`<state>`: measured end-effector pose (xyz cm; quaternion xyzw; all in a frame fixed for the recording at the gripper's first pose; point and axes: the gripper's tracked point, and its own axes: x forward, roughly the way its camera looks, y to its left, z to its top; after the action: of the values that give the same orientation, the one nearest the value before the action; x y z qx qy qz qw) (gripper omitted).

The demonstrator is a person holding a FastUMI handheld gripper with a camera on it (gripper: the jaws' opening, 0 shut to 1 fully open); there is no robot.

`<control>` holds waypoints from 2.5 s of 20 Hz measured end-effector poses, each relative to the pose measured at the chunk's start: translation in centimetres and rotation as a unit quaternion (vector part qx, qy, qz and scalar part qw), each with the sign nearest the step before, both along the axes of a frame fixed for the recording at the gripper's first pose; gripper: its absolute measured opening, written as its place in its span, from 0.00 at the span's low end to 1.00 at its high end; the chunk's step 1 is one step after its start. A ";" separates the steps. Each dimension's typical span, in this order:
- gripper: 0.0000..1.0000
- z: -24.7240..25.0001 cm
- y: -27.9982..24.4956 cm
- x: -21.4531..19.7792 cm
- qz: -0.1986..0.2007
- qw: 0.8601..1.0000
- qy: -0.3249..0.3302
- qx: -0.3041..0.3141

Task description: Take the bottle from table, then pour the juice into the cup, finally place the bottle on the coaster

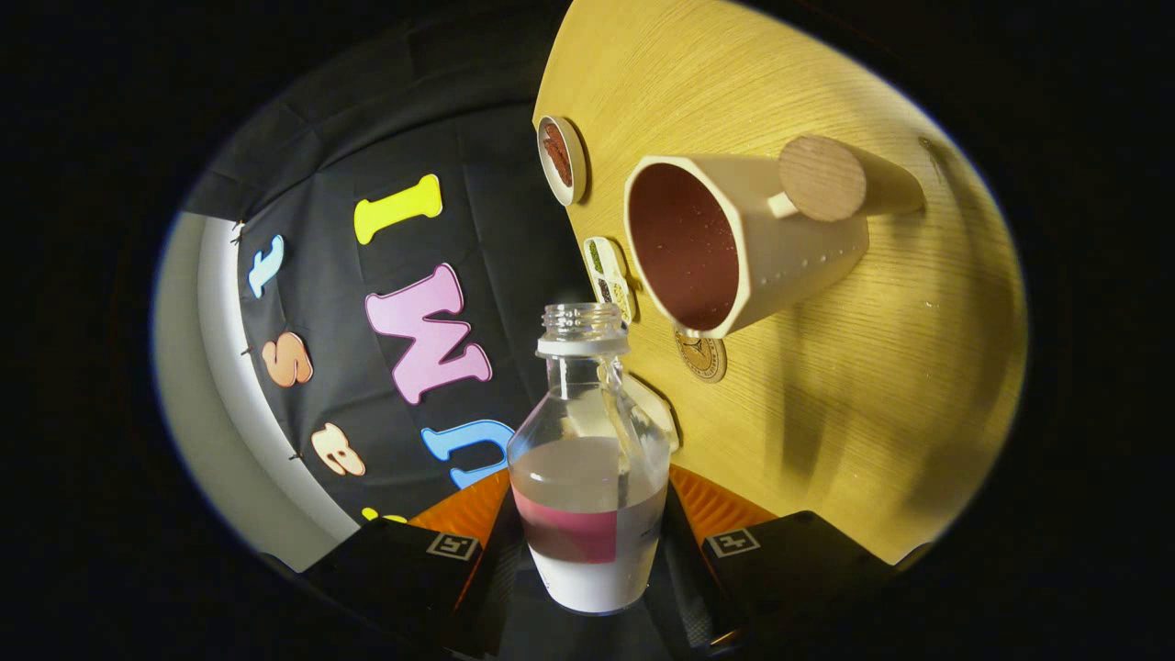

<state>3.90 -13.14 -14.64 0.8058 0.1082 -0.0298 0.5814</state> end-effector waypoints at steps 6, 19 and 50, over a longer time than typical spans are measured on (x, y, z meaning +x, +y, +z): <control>0.75 0.5 0.2 -0.1 -0.003 0.999 0.004 0.033; 0.75 2.6 0.6 0.7 0.006 0.997 0.005 0.082; 0.75 7.1 -5.3 1.1 -0.117 0.959 -0.021 0.258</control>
<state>5.03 -18.40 -7.55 0.9360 0.0046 -0.0516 0.3483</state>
